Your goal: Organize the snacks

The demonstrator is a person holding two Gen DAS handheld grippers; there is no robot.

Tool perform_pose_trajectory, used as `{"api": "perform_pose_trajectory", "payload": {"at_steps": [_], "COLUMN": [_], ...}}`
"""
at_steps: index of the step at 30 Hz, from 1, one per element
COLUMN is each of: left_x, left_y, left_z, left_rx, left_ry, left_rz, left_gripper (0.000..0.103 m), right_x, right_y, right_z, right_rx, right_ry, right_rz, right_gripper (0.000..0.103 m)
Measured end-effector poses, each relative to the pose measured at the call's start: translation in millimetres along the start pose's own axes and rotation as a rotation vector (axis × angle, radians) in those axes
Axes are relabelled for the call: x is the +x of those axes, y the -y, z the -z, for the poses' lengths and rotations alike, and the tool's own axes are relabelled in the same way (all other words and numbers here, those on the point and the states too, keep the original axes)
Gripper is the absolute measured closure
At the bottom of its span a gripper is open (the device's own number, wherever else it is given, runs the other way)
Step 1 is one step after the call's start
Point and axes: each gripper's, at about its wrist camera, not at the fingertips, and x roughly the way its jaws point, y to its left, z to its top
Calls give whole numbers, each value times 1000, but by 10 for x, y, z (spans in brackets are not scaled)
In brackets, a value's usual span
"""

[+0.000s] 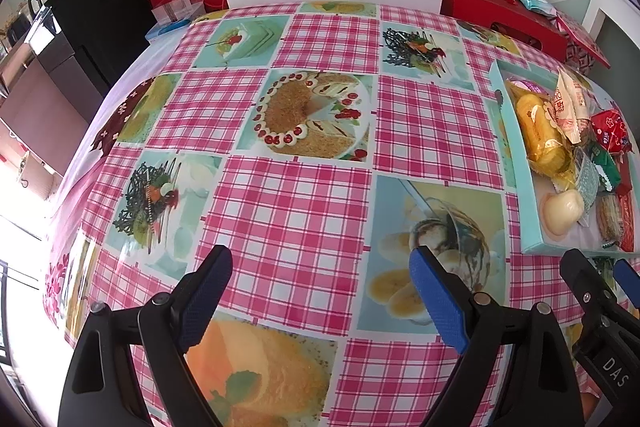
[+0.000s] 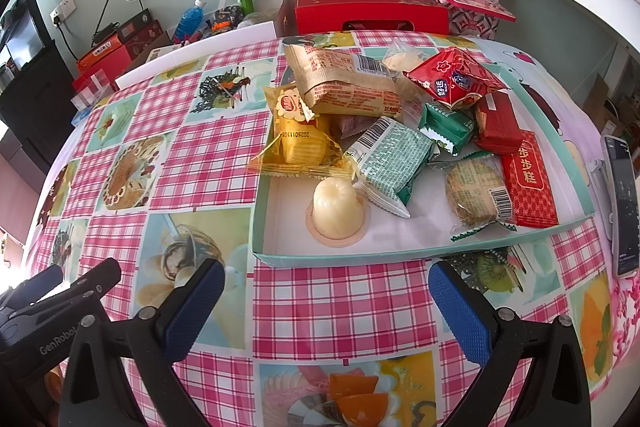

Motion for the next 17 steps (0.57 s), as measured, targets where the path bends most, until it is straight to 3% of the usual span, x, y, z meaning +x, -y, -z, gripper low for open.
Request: {"api": "perform_pose_trajectory", "payload": {"at_steps": [17], "left_x": [-63], "left_y": [27], "left_z": [-1], "left_rx": [8], "left_ry": [44], "left_rz": [-5], "left_gripper": [12], "right_x": [0], "right_y": [2], "right_z": [-1], "right_rx": [-3], "right_ry": [-1], "right_rz": [0], "right_gripper": [0]}}
